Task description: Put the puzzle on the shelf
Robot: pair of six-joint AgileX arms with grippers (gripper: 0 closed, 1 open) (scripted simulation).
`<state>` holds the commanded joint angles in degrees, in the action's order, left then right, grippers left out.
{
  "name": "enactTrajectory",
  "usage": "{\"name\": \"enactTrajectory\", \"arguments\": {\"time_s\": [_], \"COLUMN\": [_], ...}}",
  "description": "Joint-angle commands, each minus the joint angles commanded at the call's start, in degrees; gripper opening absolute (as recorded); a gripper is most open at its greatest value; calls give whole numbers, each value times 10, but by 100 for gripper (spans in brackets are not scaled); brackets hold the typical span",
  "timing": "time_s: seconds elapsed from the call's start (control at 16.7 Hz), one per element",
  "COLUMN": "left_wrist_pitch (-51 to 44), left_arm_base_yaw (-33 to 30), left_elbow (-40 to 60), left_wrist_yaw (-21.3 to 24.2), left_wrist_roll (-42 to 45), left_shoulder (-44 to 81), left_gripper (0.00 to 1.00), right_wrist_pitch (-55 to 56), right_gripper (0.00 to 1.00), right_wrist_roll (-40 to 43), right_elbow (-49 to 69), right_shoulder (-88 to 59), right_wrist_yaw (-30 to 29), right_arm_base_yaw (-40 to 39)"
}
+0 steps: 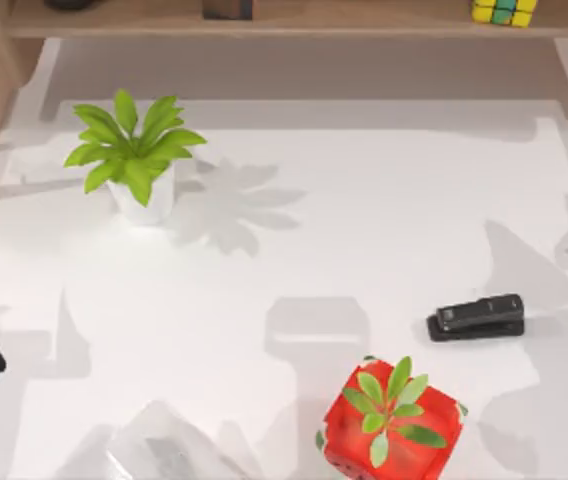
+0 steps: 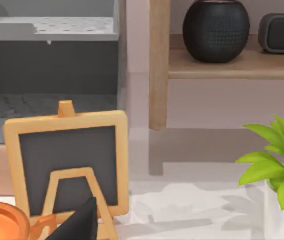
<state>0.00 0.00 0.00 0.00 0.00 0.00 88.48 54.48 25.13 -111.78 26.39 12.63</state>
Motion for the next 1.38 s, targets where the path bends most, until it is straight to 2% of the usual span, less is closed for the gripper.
{"name": "enactTrajectory", "arguments": {"time_s": [0.3,0.6,0.96,1.38], "left_wrist_pitch": [0,0,0,0], "left_arm_base_yaw": [0,0,0,0], "left_elbow": [0,0,0,0], "left_wrist_yaw": [0,0,0,0], "left_wrist_roll": [0,0,0,0], "left_shoulder": [0,0,0,0], "left_gripper": [100,100,100,100], "right_wrist_pitch": [37,42,40,10], "right_gripper": [100,100,100,100], "right_wrist_roll": [193,321,344,345], "right_elbow": [-71,-24,-2,40], "right_shoulder": [0,-37,-48,-62], "right_wrist_yaw": [110,144,145,113], "right_arm_base_yaw": [154,277,302,270]}}
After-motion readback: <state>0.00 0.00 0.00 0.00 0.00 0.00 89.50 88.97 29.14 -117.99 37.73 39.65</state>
